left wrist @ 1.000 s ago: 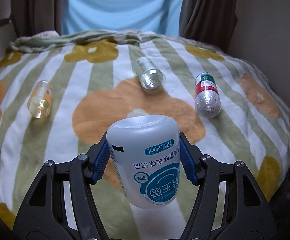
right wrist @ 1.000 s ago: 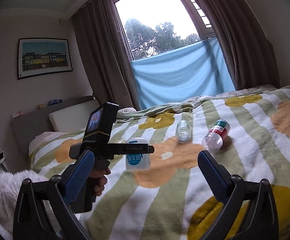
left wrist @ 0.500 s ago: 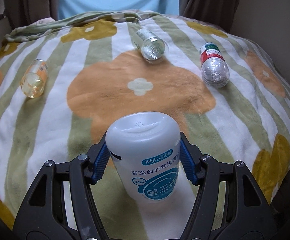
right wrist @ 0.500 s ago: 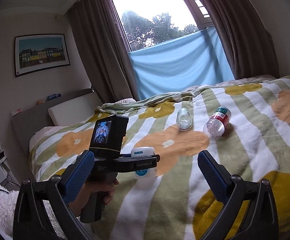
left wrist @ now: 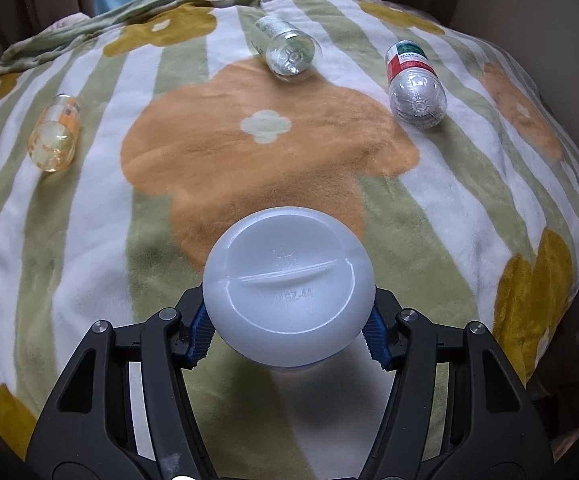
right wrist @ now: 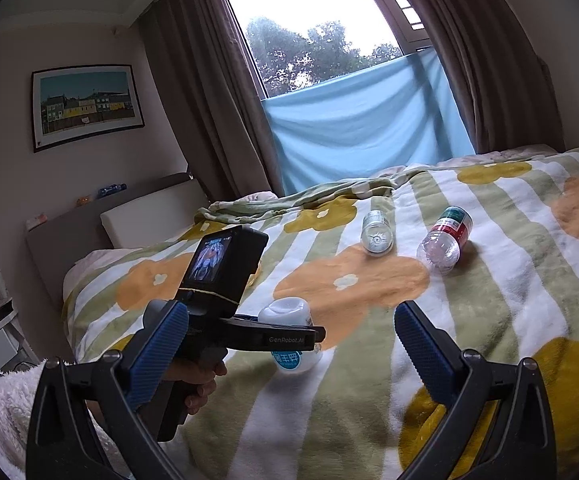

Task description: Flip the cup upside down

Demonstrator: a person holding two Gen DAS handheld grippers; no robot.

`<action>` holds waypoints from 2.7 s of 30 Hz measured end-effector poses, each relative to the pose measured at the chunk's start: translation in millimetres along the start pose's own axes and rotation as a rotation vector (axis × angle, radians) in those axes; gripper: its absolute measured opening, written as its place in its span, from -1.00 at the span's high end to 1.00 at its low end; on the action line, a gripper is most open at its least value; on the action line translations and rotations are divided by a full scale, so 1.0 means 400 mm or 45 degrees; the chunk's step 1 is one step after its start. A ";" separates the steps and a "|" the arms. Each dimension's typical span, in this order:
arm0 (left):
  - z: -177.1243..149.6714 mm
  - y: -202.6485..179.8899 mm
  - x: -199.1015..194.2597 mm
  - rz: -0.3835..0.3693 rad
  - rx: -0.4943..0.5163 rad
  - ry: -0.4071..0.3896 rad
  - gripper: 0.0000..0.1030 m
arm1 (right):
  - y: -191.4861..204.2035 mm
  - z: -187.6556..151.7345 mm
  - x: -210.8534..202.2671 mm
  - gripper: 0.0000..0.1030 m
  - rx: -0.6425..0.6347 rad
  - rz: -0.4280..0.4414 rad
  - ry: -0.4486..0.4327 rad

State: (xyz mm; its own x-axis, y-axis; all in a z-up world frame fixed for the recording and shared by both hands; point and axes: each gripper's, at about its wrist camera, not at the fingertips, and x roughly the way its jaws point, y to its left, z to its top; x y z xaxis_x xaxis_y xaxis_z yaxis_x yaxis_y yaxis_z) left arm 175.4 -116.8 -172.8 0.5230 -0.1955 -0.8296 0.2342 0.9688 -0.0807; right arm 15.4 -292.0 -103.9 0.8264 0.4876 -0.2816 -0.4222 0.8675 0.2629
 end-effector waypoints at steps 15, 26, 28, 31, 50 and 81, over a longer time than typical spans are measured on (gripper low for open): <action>-0.007 -0.007 -0.024 0.100 0.048 -0.073 -0.99 | 0.011 -0.003 0.006 -1.00 -0.010 0.003 0.016; -0.006 0.016 -0.125 0.013 0.006 -0.155 -0.99 | 0.063 0.037 0.017 -1.00 -0.102 -0.010 0.039; -0.005 0.029 -0.160 0.000 -0.009 -0.186 -0.99 | 0.080 0.051 0.014 -1.00 -0.121 -0.024 0.031; 0.000 0.057 -0.240 -0.030 -0.035 -0.263 -0.99 | 0.108 0.086 0.011 -1.00 -0.157 -0.061 0.022; -0.142 0.230 -0.661 0.112 -0.078 -0.897 -0.99 | 0.273 0.206 0.025 -1.00 -0.336 -0.548 -0.153; -0.163 0.241 -0.663 0.195 -0.073 -0.893 -0.99 | 0.267 0.186 0.030 -1.00 -0.281 -0.561 -0.137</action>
State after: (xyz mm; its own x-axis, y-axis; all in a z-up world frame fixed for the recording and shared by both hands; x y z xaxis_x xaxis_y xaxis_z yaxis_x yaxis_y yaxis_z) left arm 5.7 38.4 3.3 0.9542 -0.0900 -0.2853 0.0829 0.9959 -0.0367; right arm 7.9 -201.0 -10.5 0.9726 0.0675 -0.2223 -0.0836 0.9944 -0.0640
